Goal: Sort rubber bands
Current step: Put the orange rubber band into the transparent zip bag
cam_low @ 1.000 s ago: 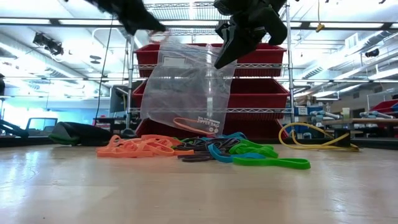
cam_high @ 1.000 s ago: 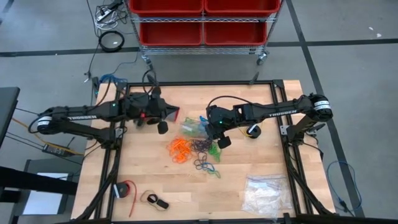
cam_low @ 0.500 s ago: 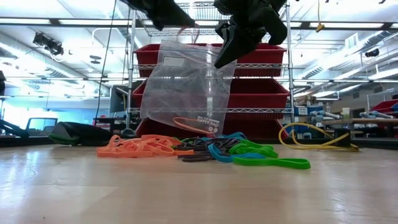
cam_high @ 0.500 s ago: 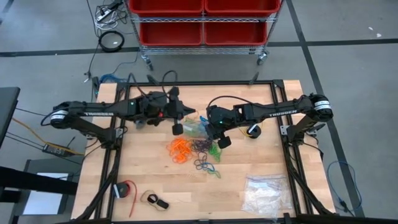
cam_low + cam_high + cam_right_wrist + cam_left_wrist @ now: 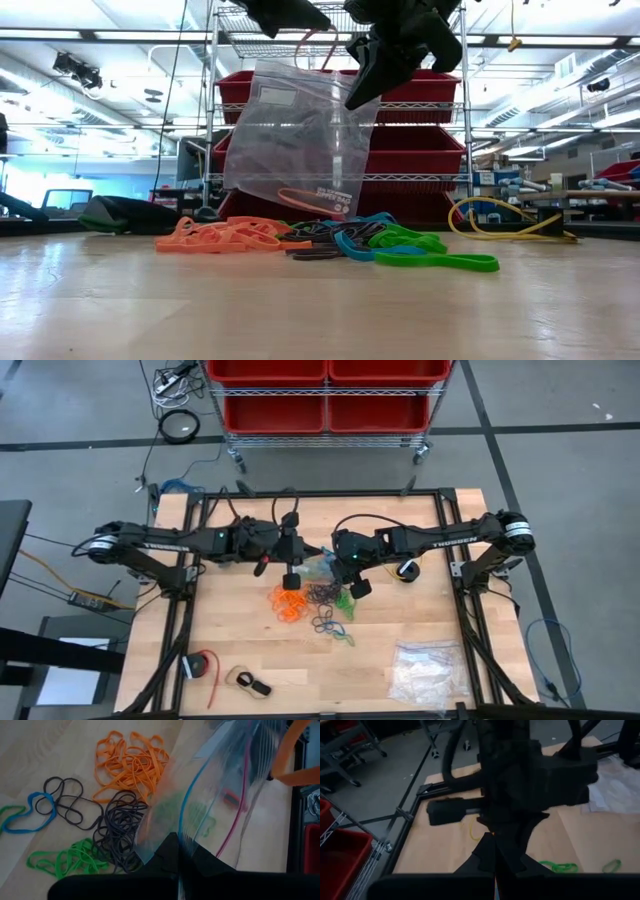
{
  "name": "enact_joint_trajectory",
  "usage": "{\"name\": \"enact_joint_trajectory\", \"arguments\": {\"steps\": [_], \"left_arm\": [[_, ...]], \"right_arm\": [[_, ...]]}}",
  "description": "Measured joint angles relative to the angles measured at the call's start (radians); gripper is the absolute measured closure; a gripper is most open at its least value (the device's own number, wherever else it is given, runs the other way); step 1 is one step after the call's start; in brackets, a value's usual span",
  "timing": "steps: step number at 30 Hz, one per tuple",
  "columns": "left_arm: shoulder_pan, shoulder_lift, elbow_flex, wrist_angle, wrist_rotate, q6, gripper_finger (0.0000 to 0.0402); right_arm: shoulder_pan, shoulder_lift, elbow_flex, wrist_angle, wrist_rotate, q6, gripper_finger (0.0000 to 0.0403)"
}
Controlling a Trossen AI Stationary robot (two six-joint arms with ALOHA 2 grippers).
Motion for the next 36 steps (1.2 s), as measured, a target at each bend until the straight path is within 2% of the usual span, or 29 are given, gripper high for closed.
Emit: {"name": "enact_joint_trajectory", "arguments": {"steps": [31, 36], "left_arm": [[-0.101, 0.001, 0.0, -0.019, -0.068, -0.025, 0.0401], [-0.092, 0.012, -0.002, -0.048, -0.131, -0.013, 0.0401]], "right_arm": [[0.0, 0.0, 0.0, 0.003, 0.0, 0.008, 0.0403], [0.0, 0.0, 0.0, 0.004, 0.0, 0.008, 0.0403]]}}
